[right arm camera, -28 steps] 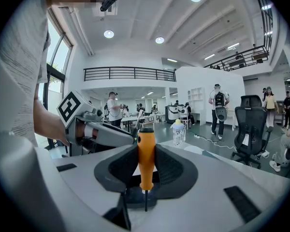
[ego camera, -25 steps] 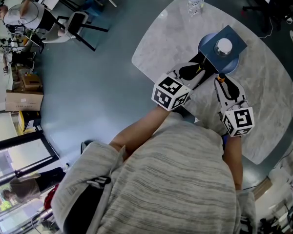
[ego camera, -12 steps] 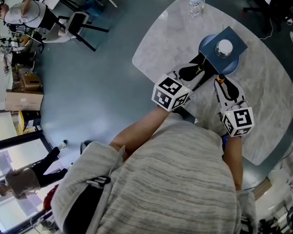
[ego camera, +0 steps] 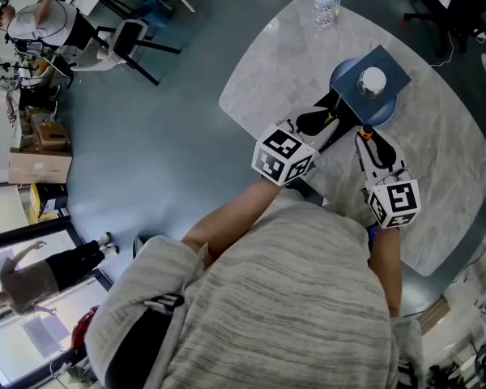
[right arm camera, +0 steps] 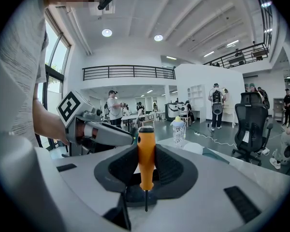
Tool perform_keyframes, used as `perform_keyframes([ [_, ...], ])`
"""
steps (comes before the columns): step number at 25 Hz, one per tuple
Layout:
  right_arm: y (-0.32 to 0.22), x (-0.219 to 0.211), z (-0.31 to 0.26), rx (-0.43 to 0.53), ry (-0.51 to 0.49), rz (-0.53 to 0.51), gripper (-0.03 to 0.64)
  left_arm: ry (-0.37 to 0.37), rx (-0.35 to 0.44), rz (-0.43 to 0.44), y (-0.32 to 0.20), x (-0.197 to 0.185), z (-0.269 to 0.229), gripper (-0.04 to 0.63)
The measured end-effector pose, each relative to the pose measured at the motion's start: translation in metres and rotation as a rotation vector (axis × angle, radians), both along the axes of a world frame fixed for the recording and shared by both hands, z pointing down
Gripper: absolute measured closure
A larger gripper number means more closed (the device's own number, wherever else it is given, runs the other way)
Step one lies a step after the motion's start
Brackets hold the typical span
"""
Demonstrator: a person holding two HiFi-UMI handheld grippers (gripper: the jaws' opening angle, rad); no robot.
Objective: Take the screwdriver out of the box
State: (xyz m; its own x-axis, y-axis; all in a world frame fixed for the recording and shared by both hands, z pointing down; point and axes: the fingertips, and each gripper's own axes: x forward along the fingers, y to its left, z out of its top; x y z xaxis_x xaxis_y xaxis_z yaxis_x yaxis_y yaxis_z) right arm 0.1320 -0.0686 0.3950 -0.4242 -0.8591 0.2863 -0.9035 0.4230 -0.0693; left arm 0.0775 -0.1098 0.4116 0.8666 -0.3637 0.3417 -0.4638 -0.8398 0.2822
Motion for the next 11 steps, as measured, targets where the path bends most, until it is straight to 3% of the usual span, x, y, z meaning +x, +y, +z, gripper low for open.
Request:
perform_keyframes([
  [11, 0.0008, -0.0012, 0.0003, -0.001, 0.000, 0.000, 0.515, -0.001, -0.007, 0.000, 0.0017, 0.0011, 0.0021, 0.509],
])
